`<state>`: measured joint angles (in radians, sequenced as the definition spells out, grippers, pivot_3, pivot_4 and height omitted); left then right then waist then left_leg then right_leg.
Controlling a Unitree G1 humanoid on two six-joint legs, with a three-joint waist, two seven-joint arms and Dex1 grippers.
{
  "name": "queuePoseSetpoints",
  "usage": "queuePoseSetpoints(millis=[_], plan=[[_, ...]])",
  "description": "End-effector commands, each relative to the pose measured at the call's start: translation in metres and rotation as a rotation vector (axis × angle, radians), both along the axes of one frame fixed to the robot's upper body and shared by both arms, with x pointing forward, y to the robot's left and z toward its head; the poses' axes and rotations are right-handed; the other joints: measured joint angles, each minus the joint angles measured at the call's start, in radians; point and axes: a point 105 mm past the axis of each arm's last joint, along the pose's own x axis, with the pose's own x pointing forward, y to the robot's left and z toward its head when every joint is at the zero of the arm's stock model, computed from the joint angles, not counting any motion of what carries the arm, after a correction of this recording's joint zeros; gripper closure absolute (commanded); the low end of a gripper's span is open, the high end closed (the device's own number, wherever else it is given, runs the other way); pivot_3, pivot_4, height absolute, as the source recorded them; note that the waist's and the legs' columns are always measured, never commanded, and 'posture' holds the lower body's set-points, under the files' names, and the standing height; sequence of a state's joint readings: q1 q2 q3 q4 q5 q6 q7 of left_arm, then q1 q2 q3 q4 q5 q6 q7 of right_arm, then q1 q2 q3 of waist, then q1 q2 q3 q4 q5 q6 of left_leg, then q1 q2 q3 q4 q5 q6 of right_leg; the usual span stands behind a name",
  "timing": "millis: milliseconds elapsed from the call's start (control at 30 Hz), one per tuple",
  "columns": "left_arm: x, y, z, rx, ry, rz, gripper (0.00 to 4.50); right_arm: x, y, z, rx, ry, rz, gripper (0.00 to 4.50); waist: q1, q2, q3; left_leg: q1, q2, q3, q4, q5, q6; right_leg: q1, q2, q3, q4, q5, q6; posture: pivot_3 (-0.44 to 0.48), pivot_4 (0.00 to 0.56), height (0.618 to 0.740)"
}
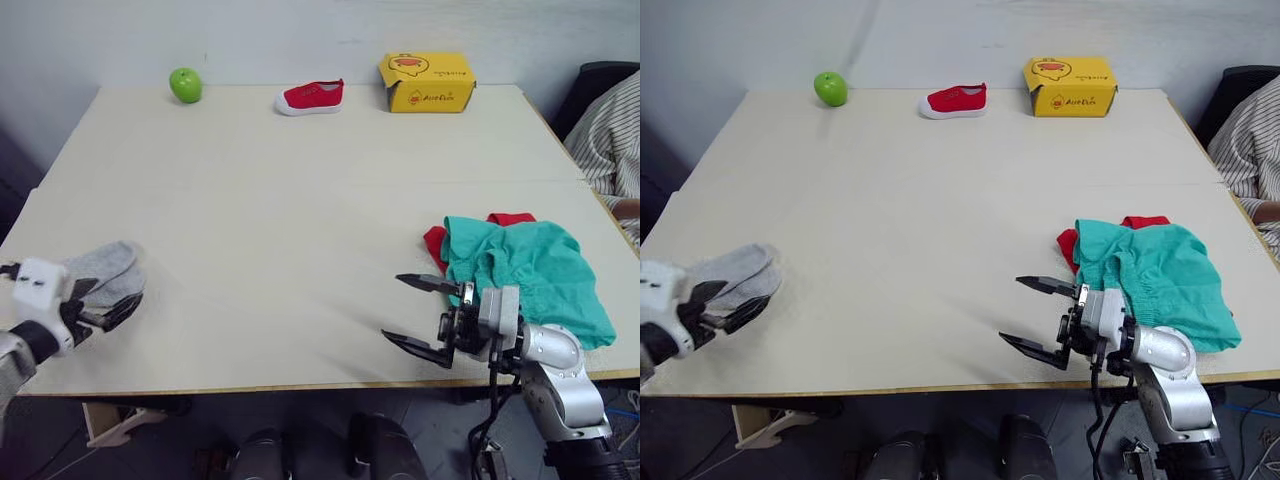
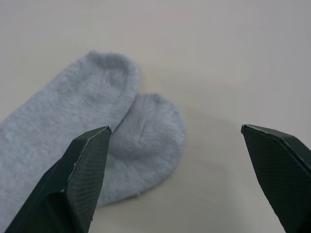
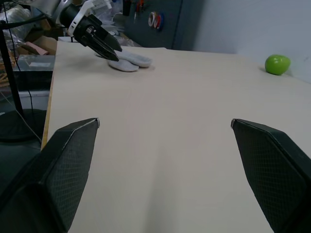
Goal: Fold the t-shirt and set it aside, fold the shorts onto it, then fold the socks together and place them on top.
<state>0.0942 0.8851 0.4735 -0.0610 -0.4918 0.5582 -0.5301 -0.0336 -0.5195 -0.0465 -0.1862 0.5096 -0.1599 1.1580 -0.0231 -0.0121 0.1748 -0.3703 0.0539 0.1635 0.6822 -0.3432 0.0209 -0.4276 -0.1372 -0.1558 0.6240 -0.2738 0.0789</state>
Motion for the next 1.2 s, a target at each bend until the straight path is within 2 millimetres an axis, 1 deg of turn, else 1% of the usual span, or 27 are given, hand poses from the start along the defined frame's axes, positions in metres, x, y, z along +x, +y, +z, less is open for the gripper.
queuePoseSetpoints(millis=[33,100,200,300,400,433,467,533,567,600,667,700,800,833,867,900,967,1033,1067,1167,1200], plan=[[0.009,0.008,-0.015,0.067,0.088,0.012,0.40,-0.001,0.000,0.000,0.006,-0.028,-0.020,0.00,-0.005,0.000,0.000,0.000,0.000,0.001,0.000,0.000,0.000,0.000,0.001,0.000,0.000,0.000,0.000,0.000,0.150,0.740],[0.016,0.006,-0.017,0.063,0.093,0.000,0.90,-0.001,-0.001,-0.001,0.008,-0.029,-0.042,0.00,-0.004,0.000,0.000,0.000,0.002,0.002,0.000,0.000,-0.001,0.000,0.002,0.001,0.000,0.000,0.000,0.000,0.150,0.740],[0.025,-0.003,-0.024,0.024,0.125,-0.047,1.91,-0.004,-0.005,-0.005,0.001,-0.020,-0.062,0.00,-0.001,0.000,0.000,0.002,0.003,0.002,0.000,0.001,-0.003,0.000,0.003,0.002,0.001,0.000,0.000,0.000,0.150,0.740],[0.030,-0.016,-0.020,0.005,0.112,-0.109,2.81,-0.004,-0.012,-0.005,-0.008,-0.025,-0.089,0.00,0.005,0.001,0.000,0.002,0.003,0.002,0.000,0.001,-0.003,0.000,0.003,0.003,0.001,0.000,0.000,0.000,0.150,0.740],[0.033,-0.044,-0.010,-0.014,0.097,-0.226,3.78,-0.003,-0.020,-0.002,-0.028,-0.029,-0.115,0.00,0.009,0.002,0.000,0.002,0.003,0.002,0.000,0.001,-0.003,-0.001,0.003,0.004,0.002,0.000,0.000,0.000,0.150,0.740],[0.034,-0.056,-0.006,-0.014,0.092,-0.268,4.09,-0.003,-0.023,-0.002,-0.039,-0.027,-0.120,0.00,0.014,0.002,0.000,0.002,0.003,0.002,0.000,0.001,-0.003,-0.001,0.003,0.004,0.002,0.000,0.000,0.000,0.150,0.740],[0.034,-0.073,-0.003,-0.016,0.091,-0.326,4.44,-0.003,-0.027,-0.002,-0.051,-0.023,-0.127,0.00,0.020,0.002,0.000,0.002,0.003,0.002,0.000,0.001,-0.003,-0.001,0.003,0.004,0.002,0.000,0.000,0.000,0.150,0.740],[0.032,-0.108,0.002,-0.034,0.086,-0.431,4.48,-0.003,-0.033,-0.004,-0.074,-0.014,-0.140,0.00,0.026,0.001,0.000,0.002,0.003,0.002,0.001,0.001,-0.003,-0.001,0.003,0.004,0.002,0.000,0.000,0.000,0.150,0.740],[0.027,-0.127,0.002,-0.064,0.097,-0.492,4.48,-0.004,-0.035,-0.005,-0.091,-0.011,-0.142,0.00,0.027,0.001,0.000,0.001,0.002,0.002,0.001,0.001,-0.003,-0.001,0.003,0.005,0.002,0.000,0.000,0.000,0.150,0.740],[0.022,-0.142,0.002,-0.087,0.105,-0.535,4.48,-0.004,-0.036,-0.006,-0.103,-0.009,-0.144,0.00,0.026,0.001,0.000,0.001,0.002,0.002,0.001,0.001,-0.003,-0.001,0.003,0.005,0.002,0.000,0.000,0.000,0.150,0.740],[0.013,-0.171,0.000,-0.107,0.112,-0.617,4.48,-0.003,-0.041,-0.004,-0.119,-0.009,-0.161,0.00,0.023,0.001,0.000,0.001,0.002,0.003,0.001,0.001,-0.003,-0.001,0.004,0.007,0.002,0.000,0.000,0.000,0.150,0.740],[0.010,-0.189,-0.003,-0.112,0.109,-0.664,4.48,-0.002,-0.043,-0.002,-0.119,-0.009,-0.177,0.00,0.022,0.001,0.000,0.002,0.002,0.003,0.001,0.001,-0.003,-0.001,0.004,0.007,0.002,0.000,0.000,0.000,0.150,0.740],[0.009,-0.232,-0.012,-0.107,0.084,-0.768,4.48,0.000,-0.045,0.000,-0.126,-0.004,-0.202,0.00,0.022,0.001,0.000,0.003,0.002,0.004,0.001,0.002,-0.003,0.000,0.005,0.009,0.002,0.000,0.000,0.000,0.150,0.740],[0.010,-0.244,-0.016,-0.086,0.079,-0.807,4.48,0.000,-0.044,0.000,-0.129,-0.002,-0.204,0.00,0.024,0.001,0.000,0.003,0.002,0.004,0.002,0.002,-0.003,0.000,0.005,0.009,0.001,0.000,0.000,0.000,0.150,0.740],[0.010,-0.252,-0.019,-0.069,0.075,-0.833,4.48,0.000,-0.044,0.000,-0.131,0.000,-0.205,0.00,0.024,0.001,0.000,0.003,0.001,0.004,0.002,0.002,-0.003,-0.001,0.005,0.009,0.000,0.000,0.000,0.000,0.150,0.740],[0.011,-0.262,-0.020,-0.056,0.064,-0.866,4.48,-0.001,-0.043,-0.001,-0.133,0.003,-0.206,0.00,0.024,0.001,0.000,0.003,0.000,0.004,0.002,0.003,-0.003,-0.001,0.005,0.009,0.000,0.000,0.000,0.000,0.150,0.740],[0.012,-0.290,-0.019,-0.090,0.031,-0.931,4.48,-0.002,-0.041,-0.002,-0.143,0.013,-0.207,0.00,0.025,0.002,0.000,0.003,-0.002,0.004,0.002,0.003,-0.003,-0.001,0.005,0.010,0.000,0.000,0.000,0.000,0.150,0.740],[0.009,-0.307,-0.021,-0.113,0.045,-0.984,4.48,-0.003,-0.038,-0.003,-0.154,0.026,-0.208,0.00,0.026,0.001,0.000,0.003,-0.003,0.004,0.002,0.003,-0.002,-0.001,0.004,0.010,-0.001,0.000,0.000,0.000,0.150,0.740],[0.010,-0.310,-0.023,-0.109,0.055,-0.991,4.48,-0.003,-0.036,-0.003,-0.158,0.030,-0.211,0.00,0.027,0.001,0.000,0.002,-0.003,0.004,0.002,0.003,-0.002,-0.001,0.004,0.010,-0.001,0.000,0.001,0.000,0.150,0.740],[0.011,-0.310,-0.024,-0.096,0.072,-0.999,3.80,-0.002,-0.031,-0.004,-0.166,0.046,-0.220,0.00,0.021,0.001,0.000,0.003,-0.003,0.004,0.002,0.003,-0.002,-0.001,0.005,0.010,-0.001,0.001,0.001,0.000,0.150,0.740],[0.011,-0.310,-0.025,-0.096,0.077,-1.004,3.50,-0.001,-0.031,-0.004,-0.167,0.049,-0.222,0.00,0.021,0.002,0.000,0.003,-0.003,0.004,0.002,0.003,-0.002,-0.001,0.005,0.010,-0.001,0.001,0.001,0.000,0.150,0.740]])
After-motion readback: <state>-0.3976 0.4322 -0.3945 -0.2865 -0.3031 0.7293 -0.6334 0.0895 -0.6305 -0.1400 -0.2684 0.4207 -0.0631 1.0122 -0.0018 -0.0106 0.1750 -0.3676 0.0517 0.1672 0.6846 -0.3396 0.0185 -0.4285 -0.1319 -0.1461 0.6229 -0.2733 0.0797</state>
